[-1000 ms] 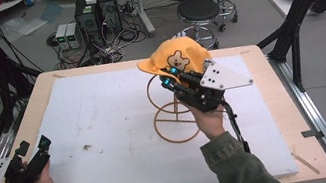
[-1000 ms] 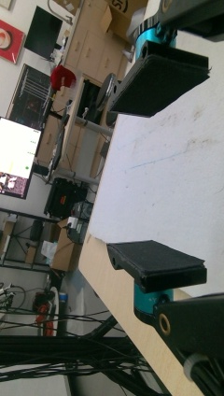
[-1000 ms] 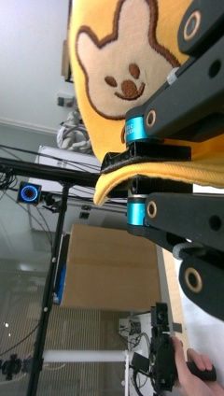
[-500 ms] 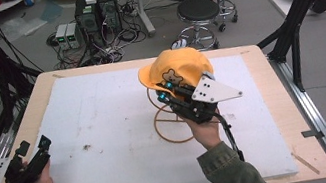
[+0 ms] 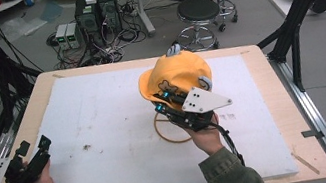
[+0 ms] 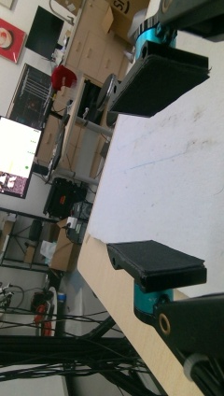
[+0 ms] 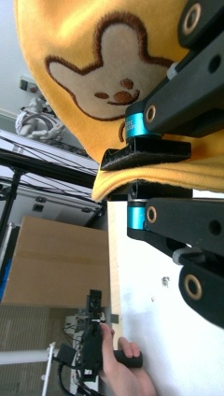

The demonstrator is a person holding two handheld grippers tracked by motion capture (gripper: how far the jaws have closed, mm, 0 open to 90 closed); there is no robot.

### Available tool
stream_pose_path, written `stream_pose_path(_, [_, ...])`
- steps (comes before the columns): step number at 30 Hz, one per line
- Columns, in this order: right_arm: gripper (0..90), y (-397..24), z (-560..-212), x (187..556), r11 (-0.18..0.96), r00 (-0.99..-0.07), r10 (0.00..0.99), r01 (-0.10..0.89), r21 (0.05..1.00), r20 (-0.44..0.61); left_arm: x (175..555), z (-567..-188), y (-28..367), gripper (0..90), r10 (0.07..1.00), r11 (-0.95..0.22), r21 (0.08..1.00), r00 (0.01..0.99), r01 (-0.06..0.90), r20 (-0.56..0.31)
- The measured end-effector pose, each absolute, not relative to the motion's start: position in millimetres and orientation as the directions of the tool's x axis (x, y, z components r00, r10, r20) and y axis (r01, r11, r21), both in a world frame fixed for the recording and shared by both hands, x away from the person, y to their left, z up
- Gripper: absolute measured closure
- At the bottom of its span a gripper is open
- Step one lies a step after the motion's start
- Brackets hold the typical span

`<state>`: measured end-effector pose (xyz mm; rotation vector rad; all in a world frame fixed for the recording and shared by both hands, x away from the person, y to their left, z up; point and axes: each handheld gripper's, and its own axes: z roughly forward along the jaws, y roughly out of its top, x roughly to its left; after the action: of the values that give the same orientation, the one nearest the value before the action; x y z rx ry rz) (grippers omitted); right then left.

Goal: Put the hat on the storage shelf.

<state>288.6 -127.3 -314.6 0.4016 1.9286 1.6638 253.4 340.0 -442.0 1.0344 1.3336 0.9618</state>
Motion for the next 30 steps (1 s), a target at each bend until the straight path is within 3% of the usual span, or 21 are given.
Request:
stream_pose_path(5, [72.1,-124,-315,287,0.222,-0.797,0.553,-0.140,0.965,-0.243,253,-442,341,27.5,0.959,0.283,0.959,0.021,0.034,-0.284])
stream_pose_path(9, [53.3,-121,-315,284,0.208,-0.807,0.547,-0.128,0.970,-0.224,253,-442,341,27.4,0.958,0.284,0.958,0.019,0.036,-0.285])
stream_pose_path(13, [45.3,-116,-315,280,0.201,-0.810,0.545,-0.126,0.972,-0.217,253,-441,341,27.5,0.960,0.278,0.960,0.018,0.032,-0.279])
stream_pose_path(19, [37.0,-116,-310,276,0.164,-0.805,0.556,-0.137,0.977,-0.206,253,-441,340,27.5,0.961,0.275,0.961,0.015,0.032,-0.276])
stream_pose_path(30, [34.9,-128,-294,267,0.103,-0.776,0.595,-0.183,0.978,-0.208,252,-440,340,27.5,0.963,0.269,0.963,0.009,0.029,-0.269])
